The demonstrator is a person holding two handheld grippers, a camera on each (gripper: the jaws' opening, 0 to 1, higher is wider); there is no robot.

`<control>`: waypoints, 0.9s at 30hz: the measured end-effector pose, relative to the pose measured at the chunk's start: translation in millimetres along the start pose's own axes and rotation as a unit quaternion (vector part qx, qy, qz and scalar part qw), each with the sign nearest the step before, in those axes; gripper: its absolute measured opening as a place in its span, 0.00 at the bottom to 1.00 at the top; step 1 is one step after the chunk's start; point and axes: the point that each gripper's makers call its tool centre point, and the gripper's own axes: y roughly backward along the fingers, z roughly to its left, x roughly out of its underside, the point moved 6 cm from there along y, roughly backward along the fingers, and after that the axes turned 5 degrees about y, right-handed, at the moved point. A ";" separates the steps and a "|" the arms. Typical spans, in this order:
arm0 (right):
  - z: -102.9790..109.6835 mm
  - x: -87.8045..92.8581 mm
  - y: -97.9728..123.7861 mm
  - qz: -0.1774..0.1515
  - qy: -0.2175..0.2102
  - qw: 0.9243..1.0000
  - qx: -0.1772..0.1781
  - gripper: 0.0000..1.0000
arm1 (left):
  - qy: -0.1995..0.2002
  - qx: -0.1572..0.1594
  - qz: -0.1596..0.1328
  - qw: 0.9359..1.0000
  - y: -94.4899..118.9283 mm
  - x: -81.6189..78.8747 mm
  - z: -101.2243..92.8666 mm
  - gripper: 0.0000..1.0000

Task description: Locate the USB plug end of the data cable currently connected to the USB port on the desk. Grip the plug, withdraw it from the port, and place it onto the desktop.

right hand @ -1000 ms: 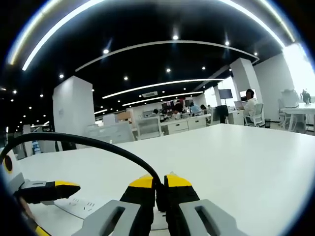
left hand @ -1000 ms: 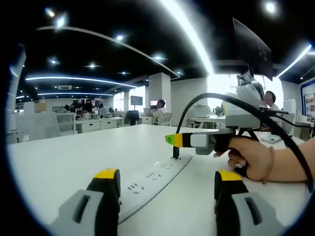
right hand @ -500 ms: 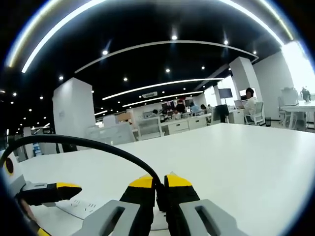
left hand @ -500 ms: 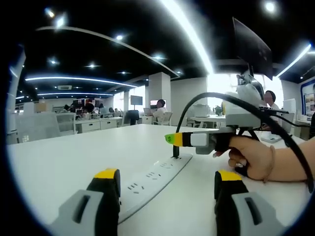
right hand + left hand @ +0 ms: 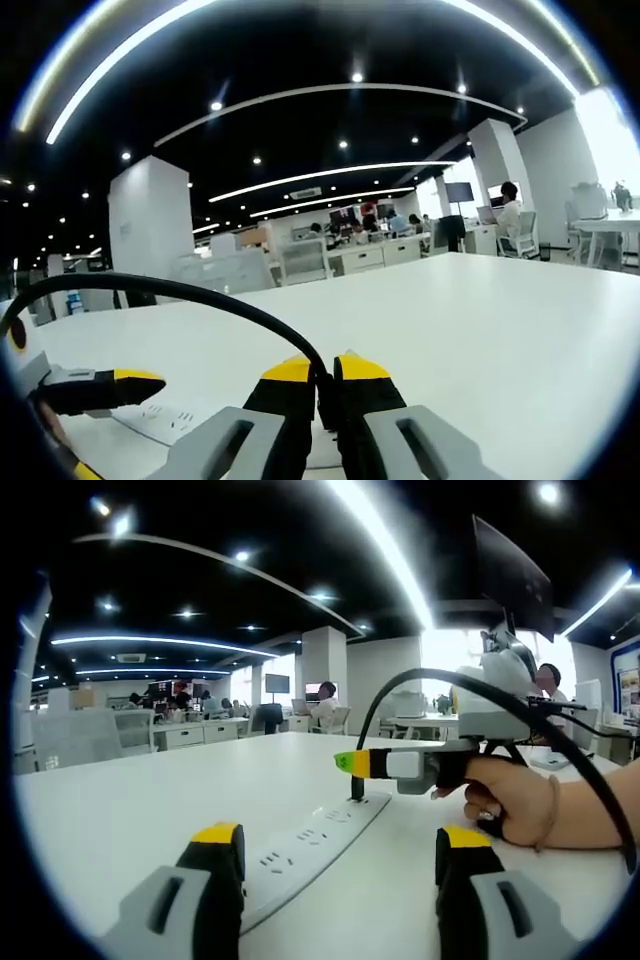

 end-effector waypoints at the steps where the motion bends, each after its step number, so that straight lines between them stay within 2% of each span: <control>1: 0.0 -0.1 0.0 0.000 0.001 1.000 0.000 0.09 | 0.000 0.000 0.000 1.000 0.0 0.2 -0.1 0.78; 15: 0.3 1.6 3.9 -0.002 -0.016 1.000 -0.003 0.09 | -0.001 0.000 0.001 1.000 1.5 1.1 -2.0 0.78; 27: -1.1 1.7 2.7 -0.001 -0.012 1.000 -0.002 0.09 | -0.002 0.000 0.002 1.000 0.5 2.0 -2.1 0.78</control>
